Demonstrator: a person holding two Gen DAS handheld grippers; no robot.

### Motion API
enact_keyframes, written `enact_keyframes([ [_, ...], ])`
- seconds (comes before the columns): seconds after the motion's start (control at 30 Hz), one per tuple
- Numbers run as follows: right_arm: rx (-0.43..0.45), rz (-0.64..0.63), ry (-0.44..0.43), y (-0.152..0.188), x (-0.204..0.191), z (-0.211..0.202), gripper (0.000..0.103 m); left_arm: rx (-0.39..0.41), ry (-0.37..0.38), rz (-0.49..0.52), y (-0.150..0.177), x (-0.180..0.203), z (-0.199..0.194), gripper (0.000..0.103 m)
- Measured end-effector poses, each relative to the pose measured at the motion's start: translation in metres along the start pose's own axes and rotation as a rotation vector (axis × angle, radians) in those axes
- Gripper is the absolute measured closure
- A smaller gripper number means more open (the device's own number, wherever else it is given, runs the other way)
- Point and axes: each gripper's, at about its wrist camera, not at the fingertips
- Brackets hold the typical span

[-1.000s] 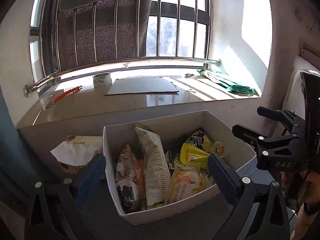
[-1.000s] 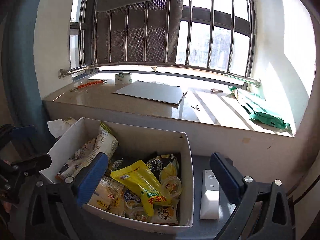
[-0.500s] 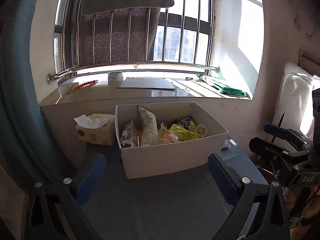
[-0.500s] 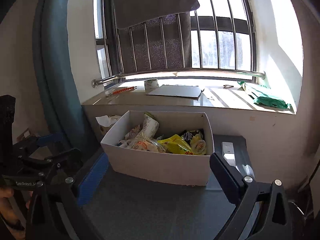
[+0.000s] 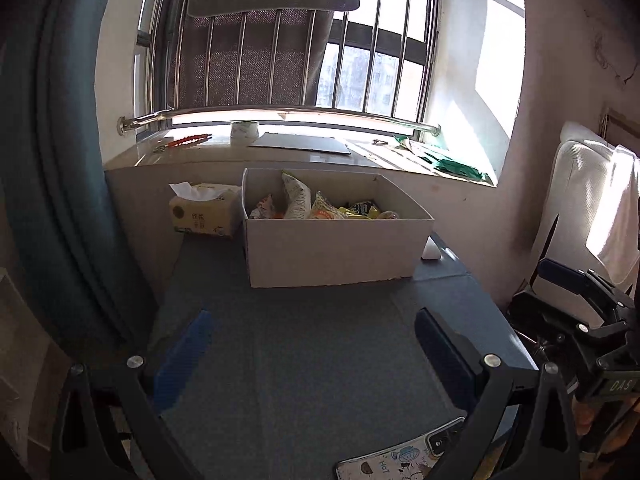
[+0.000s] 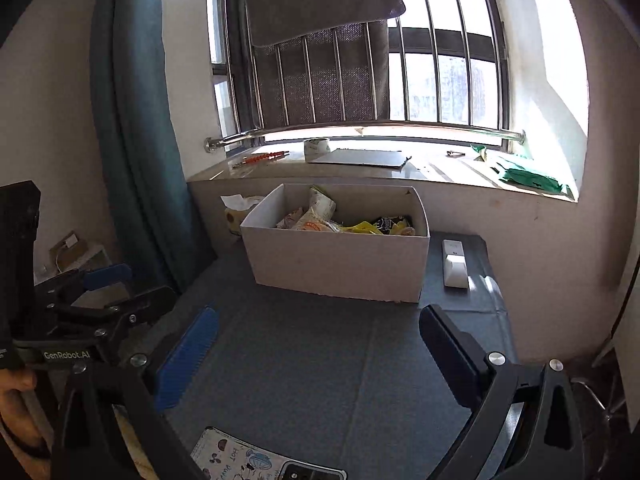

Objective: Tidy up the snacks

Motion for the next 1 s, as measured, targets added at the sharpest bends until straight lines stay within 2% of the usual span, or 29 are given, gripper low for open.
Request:
enact_keyframes([
  [0.17,-0.010,0.014,-0.035,0.001,0.000,0.002,0.000,0.003,0.030,-0.012,-0.005,0.001,-0.003,0.000],
  [0.33,-0.018,0.021,-0.036,0.004,0.000,0.005,0.000,-0.007,0.008,0.016,-0.005,0.007,-0.002,0.000],
  [1.0,-0.020,0.032,-0.031,0.006,0.005,0.003,0.000,-0.023,0.016,0.027,-0.004,0.012,0.005,0.000],
])
Point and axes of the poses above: each gripper's, at about its wrist camera, not at the fingertips, and z roughly the way its jaws point, x to its right, y to its underside, and after that the axes turned 12 degrees about y, right-handed
